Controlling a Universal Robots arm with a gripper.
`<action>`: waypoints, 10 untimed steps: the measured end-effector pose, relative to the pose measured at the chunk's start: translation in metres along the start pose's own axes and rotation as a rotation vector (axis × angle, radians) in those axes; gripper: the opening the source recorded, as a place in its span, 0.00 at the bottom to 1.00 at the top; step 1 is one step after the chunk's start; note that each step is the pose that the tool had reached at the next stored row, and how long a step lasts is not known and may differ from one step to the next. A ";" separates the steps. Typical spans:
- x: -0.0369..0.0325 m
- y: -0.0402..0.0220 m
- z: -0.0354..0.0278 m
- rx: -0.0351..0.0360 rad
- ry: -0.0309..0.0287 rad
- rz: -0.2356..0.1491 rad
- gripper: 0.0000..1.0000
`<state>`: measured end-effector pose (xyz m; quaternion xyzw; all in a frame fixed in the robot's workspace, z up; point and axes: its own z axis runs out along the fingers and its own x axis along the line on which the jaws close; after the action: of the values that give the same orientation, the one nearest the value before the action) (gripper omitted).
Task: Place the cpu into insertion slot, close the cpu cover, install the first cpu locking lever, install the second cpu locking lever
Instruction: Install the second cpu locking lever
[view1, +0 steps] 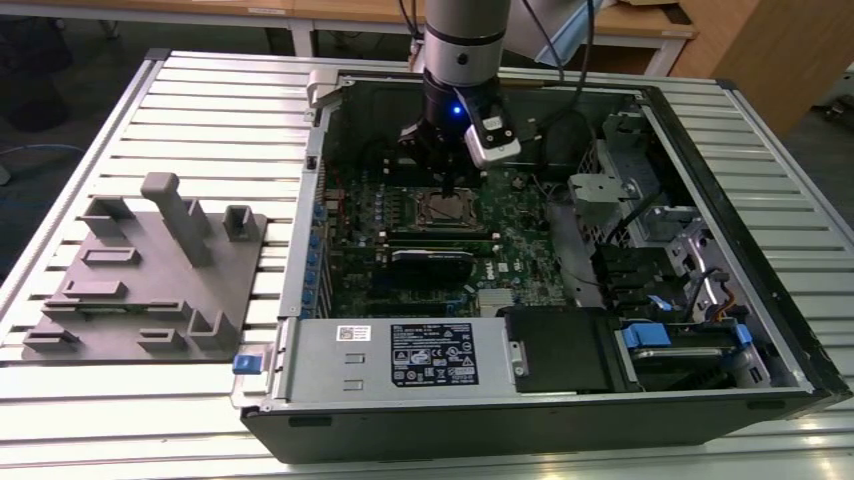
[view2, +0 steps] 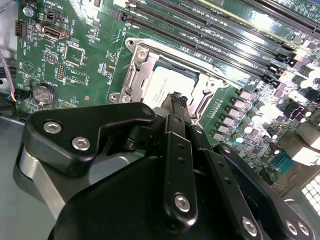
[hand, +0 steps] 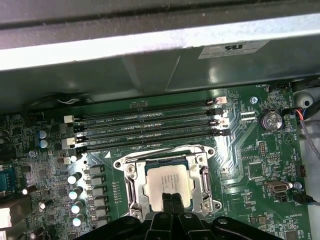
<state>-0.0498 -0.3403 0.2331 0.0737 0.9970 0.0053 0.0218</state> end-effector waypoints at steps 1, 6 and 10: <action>0.0000 0.0000 -0.0001 0.0001 0.0000 0.000 0.11; -0.0001 0.0000 -0.0012 -0.0002 -0.0001 0.000 0.11; -0.0005 -0.0022 -0.0013 0.0001 0.0000 0.000 0.11</action>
<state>-0.0497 -0.3426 0.2344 0.0737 0.9970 0.0053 0.0218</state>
